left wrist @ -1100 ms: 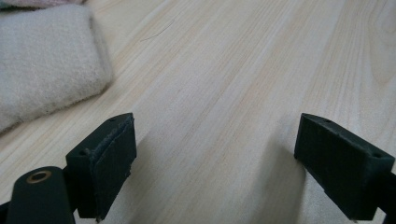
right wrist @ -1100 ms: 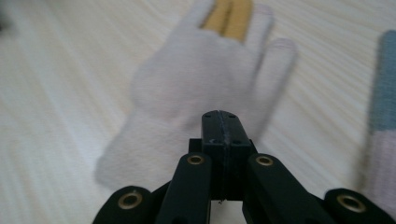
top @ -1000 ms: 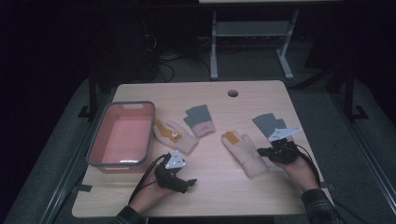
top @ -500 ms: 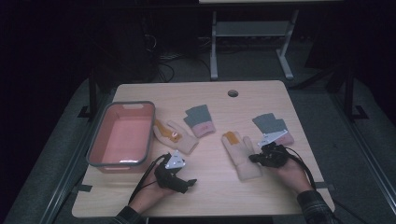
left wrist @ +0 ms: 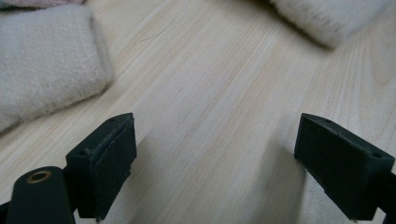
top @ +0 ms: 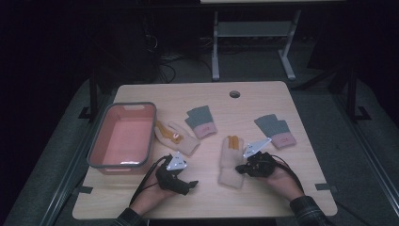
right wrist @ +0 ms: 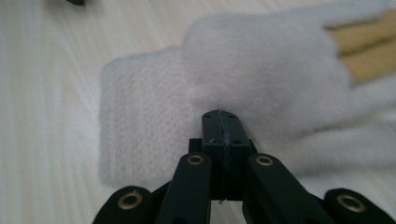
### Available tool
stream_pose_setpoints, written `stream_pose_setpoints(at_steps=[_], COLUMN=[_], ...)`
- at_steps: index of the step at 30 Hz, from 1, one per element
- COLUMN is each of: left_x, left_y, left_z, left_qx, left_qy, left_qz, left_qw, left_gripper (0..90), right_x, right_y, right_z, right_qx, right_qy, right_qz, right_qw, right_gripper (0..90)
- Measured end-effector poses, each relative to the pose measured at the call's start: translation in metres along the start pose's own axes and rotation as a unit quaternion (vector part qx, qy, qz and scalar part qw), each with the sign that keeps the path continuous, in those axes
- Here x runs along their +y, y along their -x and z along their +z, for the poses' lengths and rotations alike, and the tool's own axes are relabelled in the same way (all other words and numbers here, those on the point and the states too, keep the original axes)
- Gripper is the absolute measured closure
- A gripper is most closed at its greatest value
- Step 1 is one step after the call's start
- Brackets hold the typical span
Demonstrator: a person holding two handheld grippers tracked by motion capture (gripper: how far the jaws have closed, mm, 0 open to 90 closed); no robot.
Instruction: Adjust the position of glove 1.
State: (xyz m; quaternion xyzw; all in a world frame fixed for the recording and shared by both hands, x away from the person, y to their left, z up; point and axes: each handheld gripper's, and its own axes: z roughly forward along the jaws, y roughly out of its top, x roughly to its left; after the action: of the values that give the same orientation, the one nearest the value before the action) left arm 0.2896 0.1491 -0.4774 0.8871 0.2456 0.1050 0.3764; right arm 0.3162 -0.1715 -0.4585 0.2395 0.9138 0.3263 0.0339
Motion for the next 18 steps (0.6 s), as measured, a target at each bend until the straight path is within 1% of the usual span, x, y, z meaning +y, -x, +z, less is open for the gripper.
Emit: stream_pose_setpoints(at_steps=[1,2,3,4,5,6,7,9,11,12,13,15,16,18], left_x=[0.000,0.000,0.000,0.000,0.000,0.000,0.000,0.000,0.000,0.000,0.000,0.000,0.000,0.000], left_y=[0.000,0.000,0.000,0.000,0.000,0.000,0.000,0.000,0.000,0.000,0.000,0.000,0.000,0.000], left_z=[0.000,0.000,0.000,0.000,0.000,0.000,0.000,0.000,0.000,0.000,0.000,0.000,0.000,0.000], left_qx=[0.000,0.000,0.000,0.000,0.000,0.000,0.000,0.000,0.000,0.000,0.000,0.000,0.000,0.000], left_qy=[0.000,0.000,0.000,0.000,0.000,0.000,0.000,0.000,0.000,0.000,0.000,0.000,0.000,0.001], left_qz=[0.000,0.000,0.000,0.000,0.000,0.000,0.000,0.000,0.000,0.000,0.000,-0.001,0.000,-0.001], left_qw=[1.0000,1.0000,1.0000,1.0000,1.0000,1.0000,1.0000,1.0000,1.0000,1.0000,1.0000,1.0000,1.0000,1.0000], left_gripper=[12.2,12.2,12.2,12.2,12.2,12.2,12.2,12.2,12.2,12.2,12.2,12.2,12.2,12.2], right_x=[0.002,0.002,0.003,0.005,0.006,0.009,0.009,0.012,0.013,0.015,0.016,0.017,0.018,0.019], right_y=[-0.003,-0.003,-0.004,-0.007,-0.008,-0.011,-0.011,-0.017,-0.019,-0.023,-0.024,-0.026,-0.030,-0.032], right_z=[0.002,0.002,0.004,0.006,0.007,0.010,0.010,0.014,0.014,0.016,0.017,0.018,0.020,0.021], right_qx=[0.009,0.009,0.010,0.015,0.016,0.022,0.022,0.029,0.030,0.036,0.037,0.041,0.045,0.048], right_qy=[0.003,0.003,0.003,0.004,0.002,0.002,0.002,0.003,0.001,0.000,0.000,-0.001,0.000,0.000], right_qz=[0.008,0.008,-0.002,0.001,-0.011,-0.014,-0.014,-0.023,-0.025,-0.035,-0.046,-0.045,-0.054,-0.053], right_qw=[0.9999,0.9999,0.9999,0.9999,0.9998,0.9997,0.9997,0.9993,0.9992,0.9987,0.9983,0.9981,0.9975,0.9975], right_gripper=[90.0,90.0,90.0,90.0,90.0,90.0,90.0,90.0,90.0,90.0,90.0,90.0,90.0,90.0])
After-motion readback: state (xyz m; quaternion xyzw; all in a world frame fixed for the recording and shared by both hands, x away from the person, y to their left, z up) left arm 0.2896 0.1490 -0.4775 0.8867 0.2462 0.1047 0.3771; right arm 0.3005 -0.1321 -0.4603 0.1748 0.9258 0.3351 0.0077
